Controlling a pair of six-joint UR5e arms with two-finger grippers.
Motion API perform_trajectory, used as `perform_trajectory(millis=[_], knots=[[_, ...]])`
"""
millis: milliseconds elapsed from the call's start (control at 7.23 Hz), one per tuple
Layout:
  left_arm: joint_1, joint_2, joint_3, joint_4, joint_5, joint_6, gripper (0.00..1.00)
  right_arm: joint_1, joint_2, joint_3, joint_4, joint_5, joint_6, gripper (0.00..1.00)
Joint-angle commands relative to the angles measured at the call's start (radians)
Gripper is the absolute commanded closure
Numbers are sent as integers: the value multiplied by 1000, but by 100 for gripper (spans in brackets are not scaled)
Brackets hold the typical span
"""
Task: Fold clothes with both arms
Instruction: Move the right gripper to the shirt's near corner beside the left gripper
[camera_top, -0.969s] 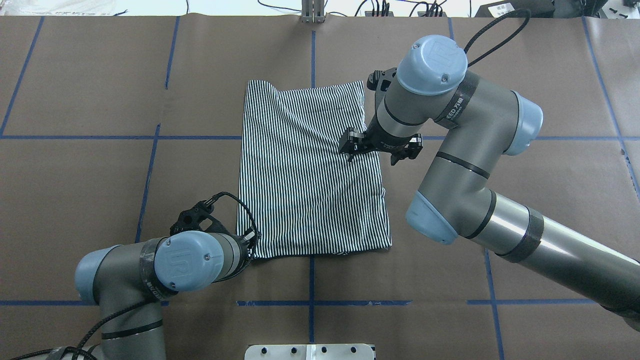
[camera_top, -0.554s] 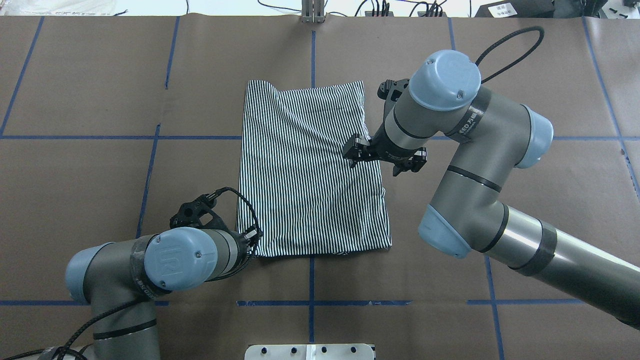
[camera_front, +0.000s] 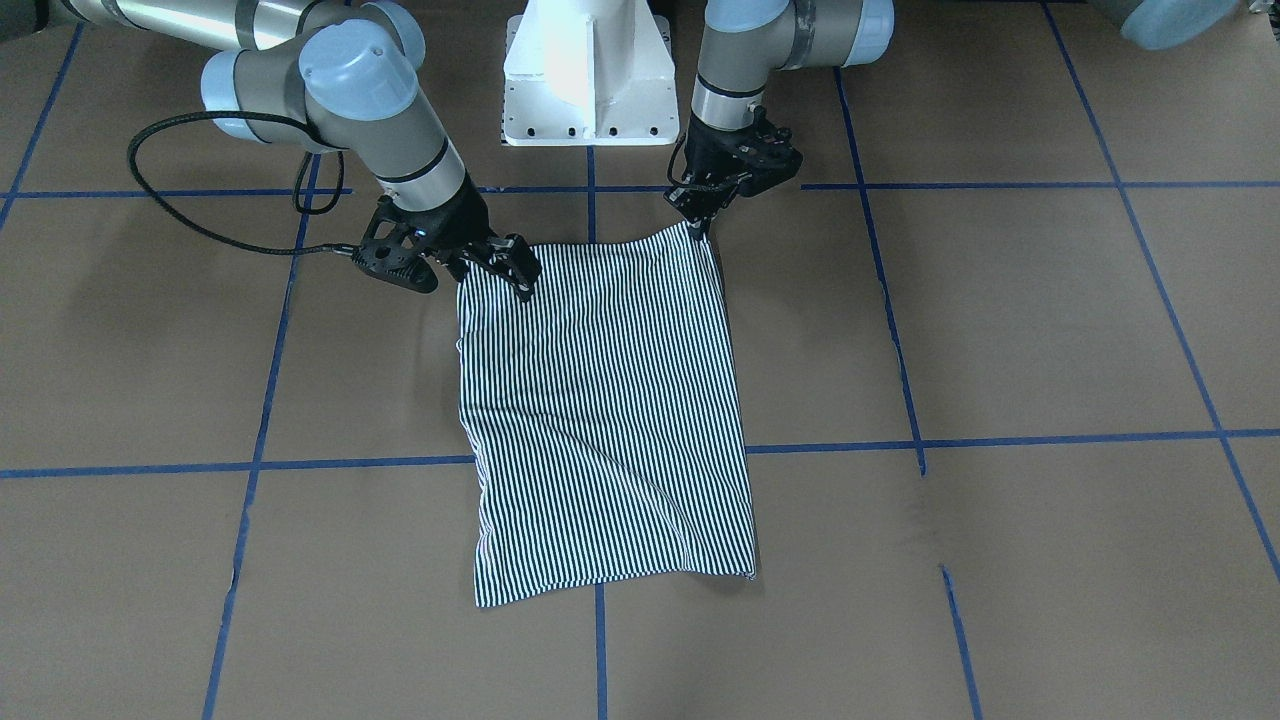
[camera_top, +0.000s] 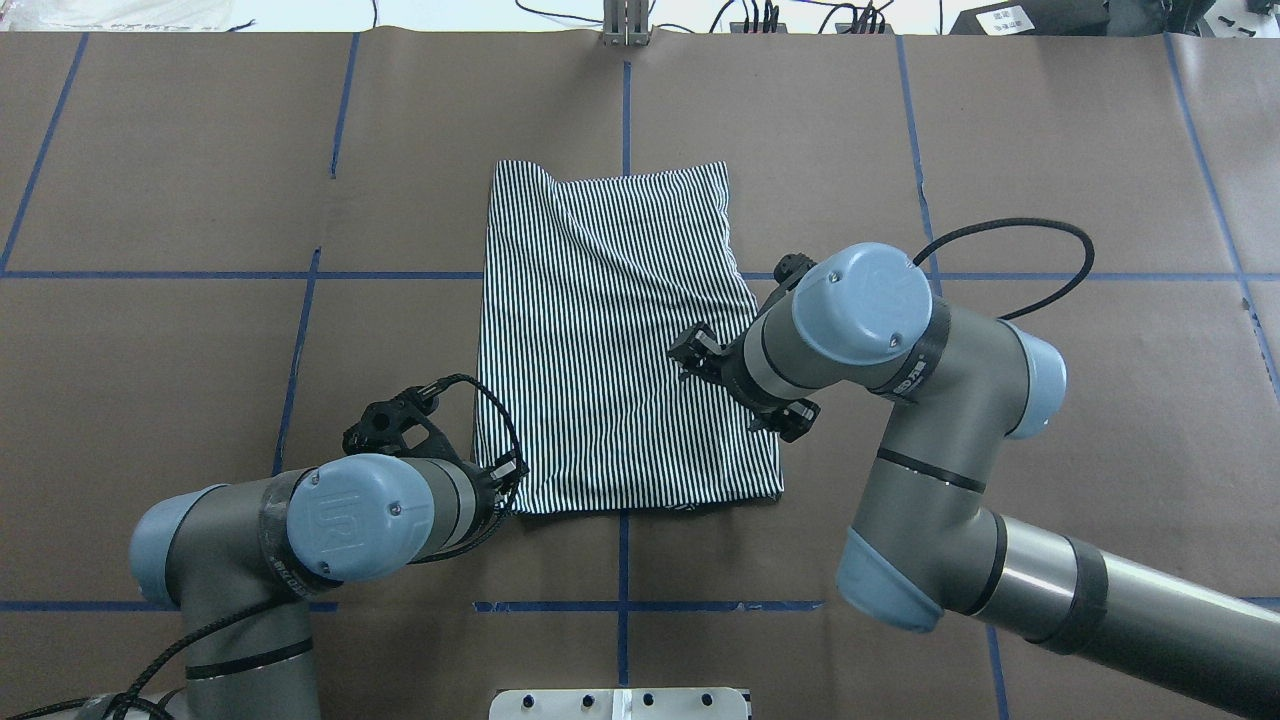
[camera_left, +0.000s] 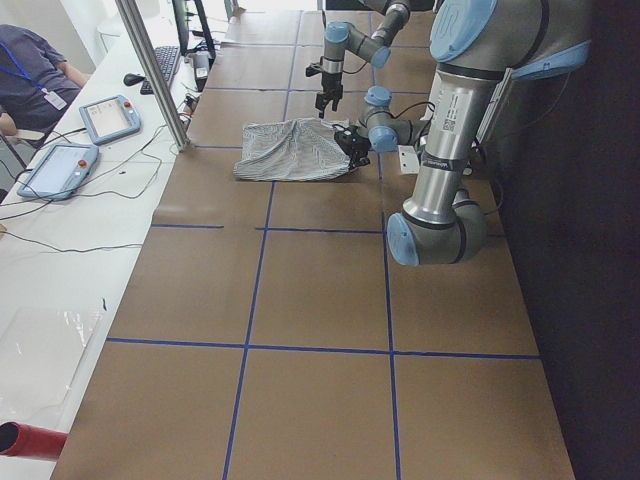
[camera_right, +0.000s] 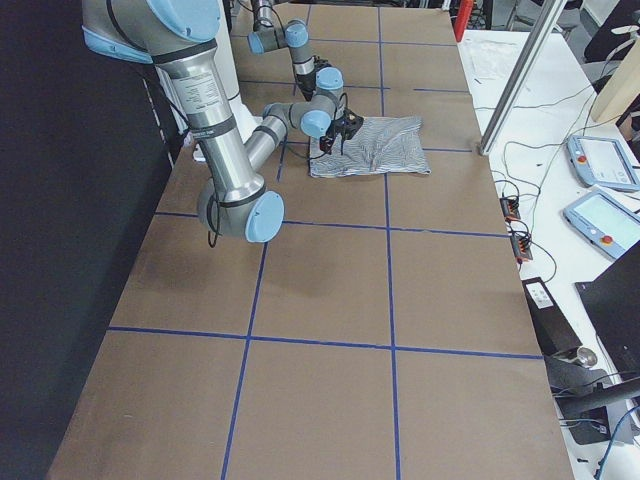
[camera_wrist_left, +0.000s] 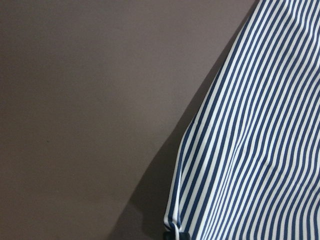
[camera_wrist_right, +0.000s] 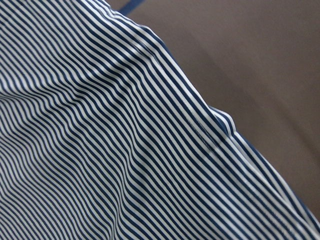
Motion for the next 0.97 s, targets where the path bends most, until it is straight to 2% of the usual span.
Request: perform_trajectory(millis=[0, 415, 830], knots=[[0, 2, 2, -2, 1, 1, 100, -88, 20, 4, -84, -111, 259, 0], [0, 1, -4, -2, 1, 1, 100, -150, 88, -36, -150, -150, 338, 0], [1, 1, -8, -2, -1, 1, 100, -162, 87, -60, -184, -150, 372, 0]])
